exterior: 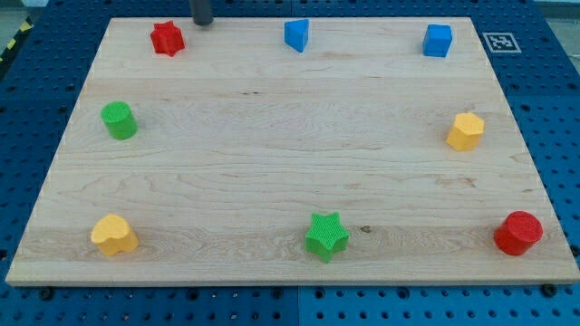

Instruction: Slide the red star towards the center of the board

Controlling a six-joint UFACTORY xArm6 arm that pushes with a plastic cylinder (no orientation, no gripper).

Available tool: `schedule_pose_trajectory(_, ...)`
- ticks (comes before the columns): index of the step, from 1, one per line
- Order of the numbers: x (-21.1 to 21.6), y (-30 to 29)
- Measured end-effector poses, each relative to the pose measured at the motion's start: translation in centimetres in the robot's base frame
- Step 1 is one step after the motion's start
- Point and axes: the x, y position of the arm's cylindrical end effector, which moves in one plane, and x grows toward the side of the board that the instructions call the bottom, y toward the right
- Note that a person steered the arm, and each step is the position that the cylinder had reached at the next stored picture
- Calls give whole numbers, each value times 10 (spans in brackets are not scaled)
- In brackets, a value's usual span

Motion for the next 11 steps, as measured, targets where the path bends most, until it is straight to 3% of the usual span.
schedule_pose_trajectory(2, 2, -91)
schedule_pose_trajectory(6, 92, -6)
schedule_pose_trajectory(7, 92, -27)
schedule_pose_trajectory(11, 151, 32)
